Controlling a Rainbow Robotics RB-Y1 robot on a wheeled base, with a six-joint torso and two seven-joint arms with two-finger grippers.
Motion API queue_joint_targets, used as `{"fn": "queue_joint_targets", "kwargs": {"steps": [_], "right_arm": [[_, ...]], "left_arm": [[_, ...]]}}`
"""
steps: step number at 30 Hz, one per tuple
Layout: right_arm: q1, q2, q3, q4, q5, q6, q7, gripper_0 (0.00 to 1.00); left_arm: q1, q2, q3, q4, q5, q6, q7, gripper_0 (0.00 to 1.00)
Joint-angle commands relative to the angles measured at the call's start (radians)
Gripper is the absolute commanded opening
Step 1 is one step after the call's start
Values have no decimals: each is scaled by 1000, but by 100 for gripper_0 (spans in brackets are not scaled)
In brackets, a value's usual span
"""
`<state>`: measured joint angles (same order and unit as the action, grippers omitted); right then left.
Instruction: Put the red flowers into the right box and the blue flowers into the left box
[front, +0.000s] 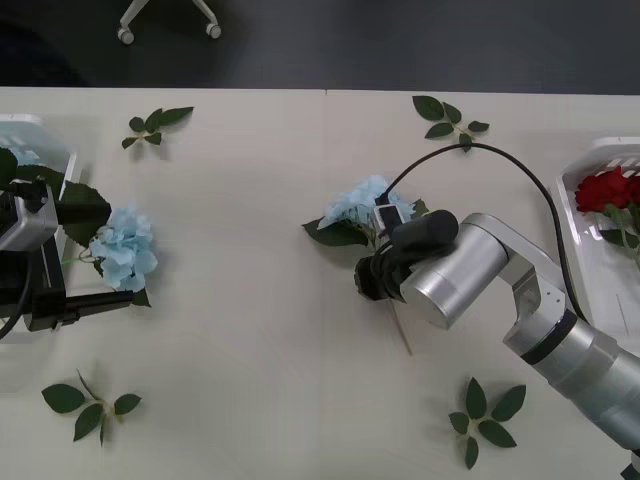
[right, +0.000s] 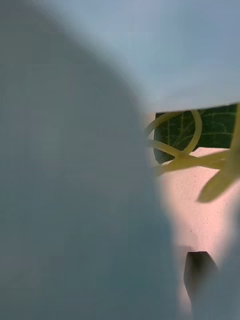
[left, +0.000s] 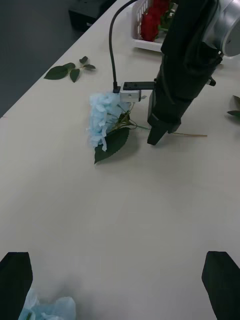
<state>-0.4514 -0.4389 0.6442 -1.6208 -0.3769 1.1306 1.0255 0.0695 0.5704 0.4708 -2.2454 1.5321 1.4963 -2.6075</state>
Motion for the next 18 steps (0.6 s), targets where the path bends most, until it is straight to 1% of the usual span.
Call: {"fn": "queue_joint_targets", "kwargs": {"steps": [1, 2, 3, 18], "right_arm": [[-13, 11, 3, -14, 0, -3, -13, 37], [-13, 11, 3, -14, -2, -3, -15, 13], [-13, 11, 6, -14, -2, -3, -15, 0], [-13, 9, 15, -21, 21, 18, -21, 0]], "left_arm": [[-10, 8, 12, -28, 3, 5, 38, 100], [-10, 8, 12, -28, 3, 5, 38, 100], [-10, 8, 12, -28, 3, 5, 38, 100], [-10, 8, 12, -28, 3, 5, 38, 100]]}}
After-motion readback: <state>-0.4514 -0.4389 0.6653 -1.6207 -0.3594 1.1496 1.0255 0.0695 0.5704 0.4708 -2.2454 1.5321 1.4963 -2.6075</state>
